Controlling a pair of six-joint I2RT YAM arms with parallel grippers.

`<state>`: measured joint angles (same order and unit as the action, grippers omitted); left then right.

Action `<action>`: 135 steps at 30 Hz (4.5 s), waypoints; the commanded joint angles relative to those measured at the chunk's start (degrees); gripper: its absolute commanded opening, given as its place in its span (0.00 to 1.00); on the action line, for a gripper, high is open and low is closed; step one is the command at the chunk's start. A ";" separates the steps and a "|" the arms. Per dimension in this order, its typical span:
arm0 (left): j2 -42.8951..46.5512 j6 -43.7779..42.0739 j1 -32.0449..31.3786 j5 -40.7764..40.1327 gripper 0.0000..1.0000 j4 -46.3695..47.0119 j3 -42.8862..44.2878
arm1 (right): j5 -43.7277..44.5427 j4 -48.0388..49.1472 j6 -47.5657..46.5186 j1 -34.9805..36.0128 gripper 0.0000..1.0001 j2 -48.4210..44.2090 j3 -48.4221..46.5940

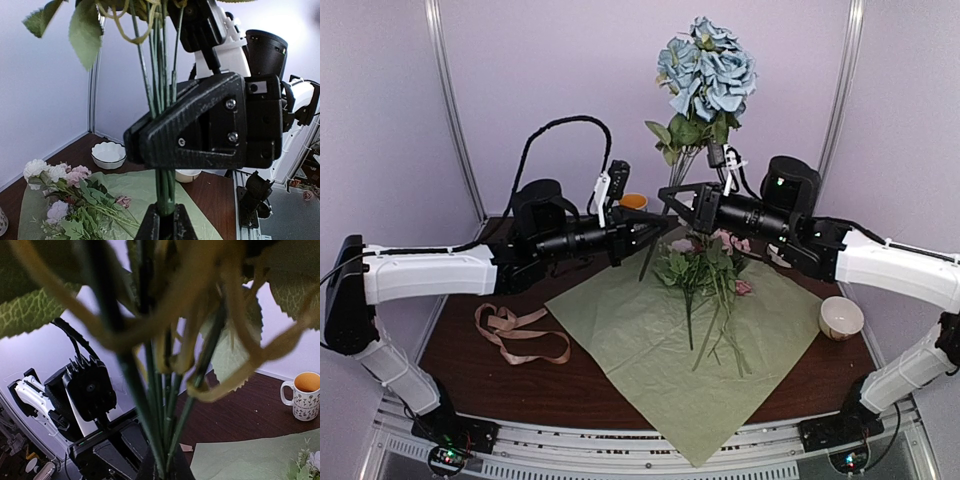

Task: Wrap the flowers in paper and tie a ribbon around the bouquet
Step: Pass from the left arm to the right, then place the fake flower on the flattened wrapping paper, then pick up the bottom corner of the flattened wrapping paper from the center of the board.

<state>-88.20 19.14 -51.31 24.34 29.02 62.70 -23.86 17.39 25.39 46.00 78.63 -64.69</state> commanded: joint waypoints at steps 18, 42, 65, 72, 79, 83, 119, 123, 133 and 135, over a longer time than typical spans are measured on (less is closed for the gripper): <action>-1.87 4.96 17.96 -26.66 0.65 -39.06 0.16 | 10.10 -34.08 8.22 -9.49 0.00 6.27 4.08; -13.11 0.95 22.38 -31.08 0.69 -43.81 0.67 | 17.93 -42.48 5.73 -10.31 0.44 7.64 -1.05; -16.04 -0.68 22.46 -32.67 0.69 -45.95 1.09 | 17.49 -36.99 8.44 -3.07 0.38 16.61 7.14; -12.29 -1.61 22.48 -32.45 0.69 -46.48 0.12 | 18.62 -40.78 5.77 -1.70 0.40 15.93 4.42; -12.51 -3.92 22.47 -34.65 0.70 -48.83 3.31 | 24.29 -47.39 -1.74 -3.81 0.61 3.05 5.90; -14.09 -4.60 22.62 -35.06 0.70 -49.40 4.68 | 29.05 -47.47 -1.37 -9.00 0.70 -4.02 9.75; 7.20 -20.59 8.31 -33.49 0.66 -36.45 -13.58 | 19.10 -49.50 -3.41 -24.20 0.59 18.84 3.19; 11.65 -41.35 -2.41 -18.49 0.67 -38.38 -15.98 | 18.87 -49.79 -3.53 -23.39 0.58 15.44 4.10; 11.83 -62.44 -14.71 -8.23 0.73 -50.46 -13.80 | 18.66 -50.59 -3.69 -12.64 0.58 8.39 8.36; 8.92 -65.50 -17.14 -8.32 0.73 -50.46 -11.99 | 18.26 -50.36 -3.33 -10.89 0.58 7.78 8.75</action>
<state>-75.77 -34.87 -63.57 13.02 -19.73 47.33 -5.19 -31.97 22.22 32.16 87.99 -57.52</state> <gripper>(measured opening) 0.724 0.584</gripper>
